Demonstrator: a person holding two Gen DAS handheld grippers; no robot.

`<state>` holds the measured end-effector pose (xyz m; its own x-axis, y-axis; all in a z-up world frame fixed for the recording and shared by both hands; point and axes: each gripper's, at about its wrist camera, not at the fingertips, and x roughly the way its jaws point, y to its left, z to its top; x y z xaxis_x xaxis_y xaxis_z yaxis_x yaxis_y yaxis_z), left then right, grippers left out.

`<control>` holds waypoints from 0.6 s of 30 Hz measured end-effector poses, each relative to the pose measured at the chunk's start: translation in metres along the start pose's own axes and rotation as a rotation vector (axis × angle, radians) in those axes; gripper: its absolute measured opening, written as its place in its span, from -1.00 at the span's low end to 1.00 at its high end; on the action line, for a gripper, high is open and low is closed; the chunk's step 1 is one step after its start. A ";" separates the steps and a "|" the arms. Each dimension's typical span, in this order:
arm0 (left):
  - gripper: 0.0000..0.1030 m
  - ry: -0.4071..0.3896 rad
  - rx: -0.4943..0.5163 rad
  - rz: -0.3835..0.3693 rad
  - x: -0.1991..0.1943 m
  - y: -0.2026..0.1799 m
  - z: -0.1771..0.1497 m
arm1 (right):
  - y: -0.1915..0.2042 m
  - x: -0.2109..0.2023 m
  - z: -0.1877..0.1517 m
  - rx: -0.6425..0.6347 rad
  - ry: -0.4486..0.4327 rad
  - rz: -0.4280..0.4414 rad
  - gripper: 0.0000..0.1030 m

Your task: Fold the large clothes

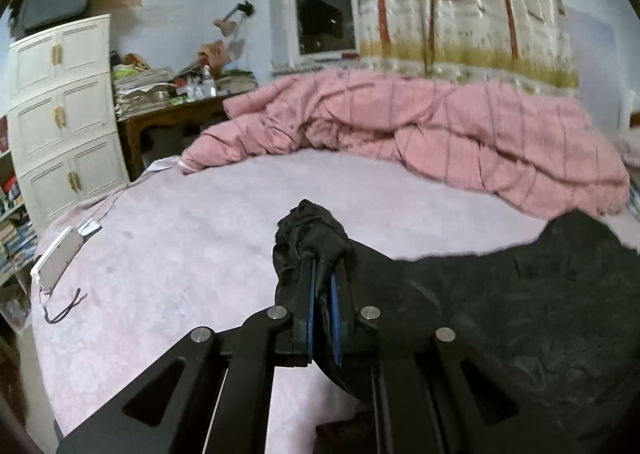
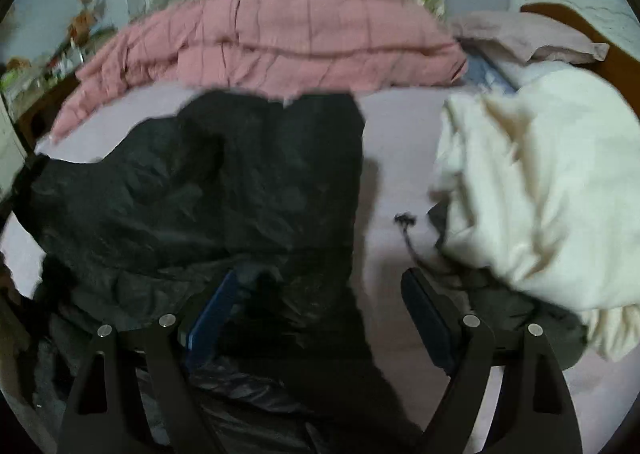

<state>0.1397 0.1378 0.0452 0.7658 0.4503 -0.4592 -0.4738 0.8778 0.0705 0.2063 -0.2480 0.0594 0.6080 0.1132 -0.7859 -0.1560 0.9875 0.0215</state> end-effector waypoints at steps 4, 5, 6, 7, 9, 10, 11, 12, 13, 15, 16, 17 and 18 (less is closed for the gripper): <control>-0.86 0.025 0.046 -0.060 0.010 -0.019 0.001 | 0.001 0.037 -0.006 -0.019 0.118 0.044 0.65; -0.80 0.031 0.051 -0.094 0.009 -0.023 0.000 | 0.000 0.039 -0.007 -0.037 0.106 -0.004 0.63; -0.63 0.025 0.060 -0.126 0.007 -0.026 -0.001 | -0.004 0.041 -0.007 -0.063 0.076 -0.129 0.62; -0.43 0.021 0.076 -0.143 0.006 -0.031 0.000 | -0.004 0.041 -0.007 -0.063 0.076 -0.129 0.62; 0.36 0.004 0.104 -0.102 -0.001 -0.038 -0.002 | -0.024 0.045 -0.006 -0.017 0.065 -0.412 0.62; 0.41 -0.017 0.119 -0.085 -0.004 -0.040 -0.001 | -0.040 0.037 -0.005 0.068 0.065 -0.448 0.59; 0.43 -0.040 0.137 -0.088 -0.008 -0.042 -0.001 | -0.048 0.029 -0.005 0.123 0.049 -0.417 0.58; 0.45 -0.054 0.156 -0.099 -0.010 -0.044 0.000 | -0.057 0.019 -0.005 0.177 0.026 -0.360 0.58; 0.47 -0.058 0.171 -0.116 -0.010 -0.046 0.000 | -0.057 0.019 -0.005 0.177 0.026 -0.360 0.58; 0.49 -0.038 0.179 -0.196 -0.007 -0.051 0.001 | -0.070 -0.011 -0.001 0.215 -0.057 -0.195 0.58; 0.49 -0.020 0.173 -0.232 -0.004 -0.051 0.003 | -0.073 -0.021 0.001 0.218 -0.102 -0.152 0.58; 0.50 0.009 0.158 -0.276 0.000 -0.052 0.003 | -0.078 -0.028 0.002 0.237 -0.153 -0.109 0.58; 0.52 0.041 0.148 -0.314 0.004 -0.055 0.003 | -0.082 -0.031 0.002 0.253 -0.190 -0.064 0.58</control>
<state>0.1701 0.0919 0.0420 0.8447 0.1503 -0.5138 -0.1473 0.9880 0.0468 0.2019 -0.3318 0.0829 0.7482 0.0445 -0.6620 0.0715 0.9865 0.1471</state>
